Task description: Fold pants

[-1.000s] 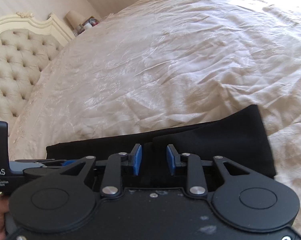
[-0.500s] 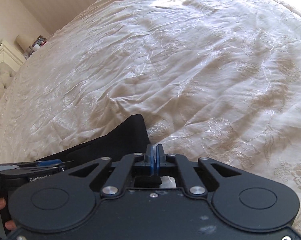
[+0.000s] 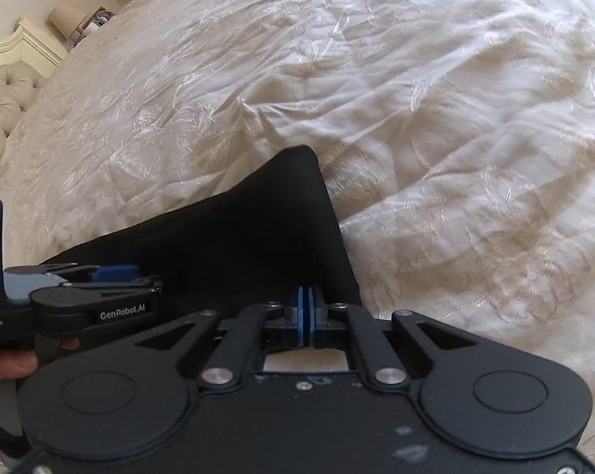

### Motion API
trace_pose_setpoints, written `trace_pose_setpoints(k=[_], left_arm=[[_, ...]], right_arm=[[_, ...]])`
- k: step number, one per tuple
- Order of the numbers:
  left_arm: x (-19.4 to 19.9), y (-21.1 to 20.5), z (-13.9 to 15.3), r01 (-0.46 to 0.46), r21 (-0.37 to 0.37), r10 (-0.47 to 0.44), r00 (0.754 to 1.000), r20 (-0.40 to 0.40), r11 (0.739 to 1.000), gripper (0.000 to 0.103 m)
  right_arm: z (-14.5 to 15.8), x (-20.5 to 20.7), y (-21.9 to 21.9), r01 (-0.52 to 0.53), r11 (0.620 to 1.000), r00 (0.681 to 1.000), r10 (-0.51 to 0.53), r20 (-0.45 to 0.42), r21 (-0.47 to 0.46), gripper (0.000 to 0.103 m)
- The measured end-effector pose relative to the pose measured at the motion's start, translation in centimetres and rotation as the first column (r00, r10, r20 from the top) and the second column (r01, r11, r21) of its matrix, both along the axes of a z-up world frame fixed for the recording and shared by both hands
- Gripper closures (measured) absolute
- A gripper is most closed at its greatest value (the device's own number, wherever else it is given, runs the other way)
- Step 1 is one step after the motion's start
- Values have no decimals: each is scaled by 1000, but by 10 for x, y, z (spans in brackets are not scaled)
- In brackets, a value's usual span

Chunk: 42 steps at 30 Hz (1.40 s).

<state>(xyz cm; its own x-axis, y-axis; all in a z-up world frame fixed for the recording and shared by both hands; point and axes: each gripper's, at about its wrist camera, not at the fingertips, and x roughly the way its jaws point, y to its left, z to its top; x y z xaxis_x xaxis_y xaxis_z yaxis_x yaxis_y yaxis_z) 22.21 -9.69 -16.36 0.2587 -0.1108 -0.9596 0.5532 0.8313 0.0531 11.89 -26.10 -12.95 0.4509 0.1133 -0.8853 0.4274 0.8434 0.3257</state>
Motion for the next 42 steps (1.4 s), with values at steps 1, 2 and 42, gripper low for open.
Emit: trace_pose_setpoints(k=[1,2,42], left_arm=[[2,5,3,-18,1,18,1000,-3,1000,55],[3,11,5,-38,10,38,999,4,999,55],[-138,202,107,-556,38,547,826,133,830,55]], right_arm=[[7,3,0,-18,1000,1000,19,19,-20,95],[13,7,1,-34,999,999,35,35,-37,93],[10,50,113,-342,937,933,347,96,-64,82]])
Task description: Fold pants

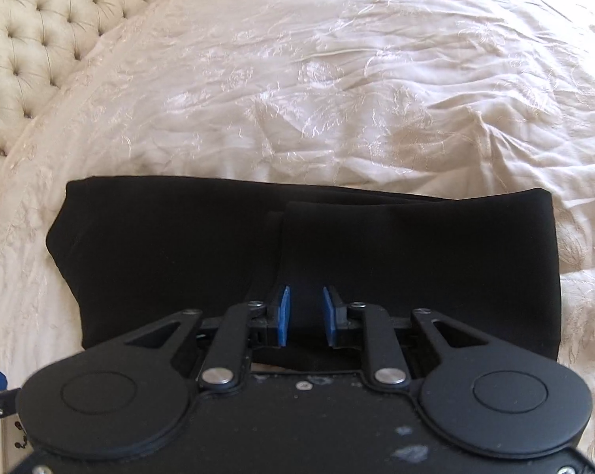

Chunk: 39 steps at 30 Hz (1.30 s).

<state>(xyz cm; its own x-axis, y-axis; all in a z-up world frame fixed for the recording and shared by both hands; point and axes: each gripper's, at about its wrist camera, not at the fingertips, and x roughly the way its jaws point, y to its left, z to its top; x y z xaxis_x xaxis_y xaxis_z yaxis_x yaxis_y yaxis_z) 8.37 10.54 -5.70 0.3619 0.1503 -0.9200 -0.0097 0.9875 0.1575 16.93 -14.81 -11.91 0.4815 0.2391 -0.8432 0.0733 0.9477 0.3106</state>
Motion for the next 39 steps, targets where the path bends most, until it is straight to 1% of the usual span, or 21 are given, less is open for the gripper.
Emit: trace_pose_setpoints(k=[3,5,10,14,16,19,24,27,29,33,35,39], left_arm=[[-3,4,1,-18,44,17,1000,15,999,55],[-1,6,1,-22,58,21,1000,23,998,55],[9,20,-4,-1,17,0,1000,25,1000,55],[20,39,-14,12,-38,-12,1000,-9,999,55],[25,50,-20,32,-61,-34,999,-30,998,55],[34,70,-24,54,-84,-58,997,-42,995,55],[43,107,-35,72,-101,-78,995,-57,992,55],[49,130,-42,76,-106,-83,995,-63,991,55],[55,145,-48,80,-125,-89,993,-71,989,55],[65,165,-53,90,-135,-99,993,-62,987,55],[70,174,-54,91,-143,-100,993,-55,985,55],[78,182,-57,86,-164,-95,994,-47,983,55]], right_arm=[[17,-20,1,33,999,999,-34,27,43,81],[23,-32,7,36,997,999,-38,30,67,81],[28,-58,42,4,996,1000,-6,24,95,81],[29,-73,82,-39,994,999,37,15,99,81],[28,-74,103,-56,994,998,56,7,94,82],[29,-70,133,-71,994,998,70,4,80,82],[28,-51,168,-49,998,999,49,20,33,82],[27,-38,182,-17,1000,999,17,29,17,82],[25,-29,192,0,1000,999,0,34,-3,83],[15,-18,204,34,999,999,-33,23,-18,86],[7,-16,207,48,999,999,-48,8,-13,90],[-13,-8,216,58,997,997,-61,-52,-58,93]])
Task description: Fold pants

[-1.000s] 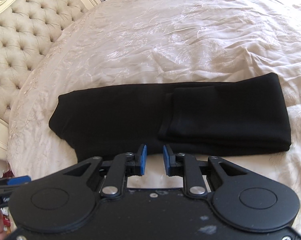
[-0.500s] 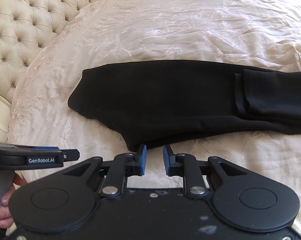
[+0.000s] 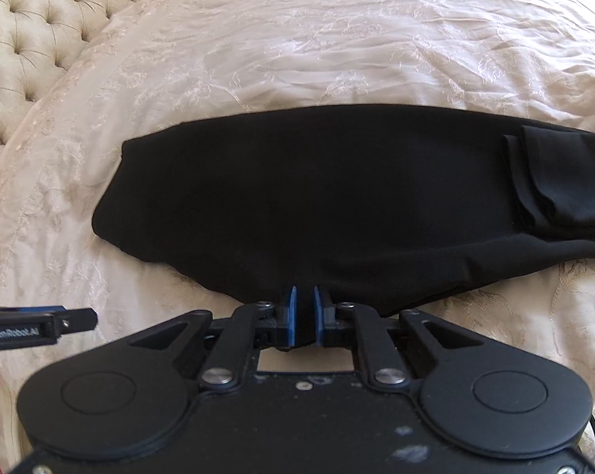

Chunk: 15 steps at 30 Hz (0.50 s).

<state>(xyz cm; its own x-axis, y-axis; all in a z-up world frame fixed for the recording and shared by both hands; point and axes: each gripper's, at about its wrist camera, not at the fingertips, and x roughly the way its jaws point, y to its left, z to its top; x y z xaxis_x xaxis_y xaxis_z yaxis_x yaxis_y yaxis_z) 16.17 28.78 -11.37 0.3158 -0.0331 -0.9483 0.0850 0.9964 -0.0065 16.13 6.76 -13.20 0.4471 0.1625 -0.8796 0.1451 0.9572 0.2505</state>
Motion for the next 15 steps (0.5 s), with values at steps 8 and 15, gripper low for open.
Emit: trace_pose_setpoints(k=[8,15], left_arm=[[23,4,-12,13,-60,-13,1000,-12,998,55],[58,18,-27,-78,-114,76,997,-25,990,55]], right_arm=[[-28,9,-5,36,999,993,-40,-114,-31,98],[-37,15,-3,24,999,988,-31,-150,-46,98]])
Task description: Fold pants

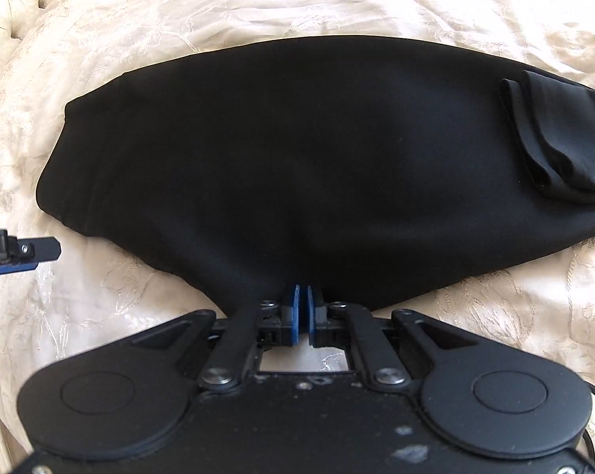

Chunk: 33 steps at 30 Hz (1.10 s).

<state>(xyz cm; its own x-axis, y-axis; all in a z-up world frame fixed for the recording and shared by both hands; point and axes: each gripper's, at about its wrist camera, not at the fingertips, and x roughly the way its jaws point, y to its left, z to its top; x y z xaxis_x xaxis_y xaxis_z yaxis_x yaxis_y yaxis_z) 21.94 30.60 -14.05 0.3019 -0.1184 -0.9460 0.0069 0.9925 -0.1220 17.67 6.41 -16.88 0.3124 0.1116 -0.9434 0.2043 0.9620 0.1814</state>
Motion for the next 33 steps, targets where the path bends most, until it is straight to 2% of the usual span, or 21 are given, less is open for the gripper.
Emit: trace_pose_setpoints(k=[4,7,11,14,20,27,28,30,32,33], left_arm=[[19,13,-8,-56,-40,57,998,12,998,55],[32,19,-21,-79,-39,79,997,-6,996,53],[43,28,-44,-125,-91,120,991,-54,988,42],[44,34,-50,-164,-142,161,986,-32,976,32],[47,35,-56,-190,-181,195,981,10,965,18],[48,42,-59,-297,-227,308,951,13,928,16],[48,42,-58,-300,-222,311,950,14,928,23],[45,45,-54,-304,-193,313,950,17,933,44],[41,54,-49,-323,-211,332,943,9,923,66],[39,59,-46,-329,-230,340,940,9,916,71]], right_arm=[[-1,4,-2,-8,1000,1000,8,-16,7,98],[-3,12,0,-13,1000,999,14,-31,13,98],[-7,17,0,-20,1000,999,21,-41,21,98],[-9,18,-4,-12,999,999,14,-47,34,99],[-8,21,-13,-7,999,998,10,-57,53,99],[-7,23,-15,-13,998,998,16,-65,55,99],[-7,23,-15,-12,998,998,16,-64,54,99],[-7,23,-14,-10,999,998,13,-62,50,99],[-7,22,-12,-11,999,998,14,-59,47,99],[-6,22,-11,-12,999,998,15,-57,46,99]])
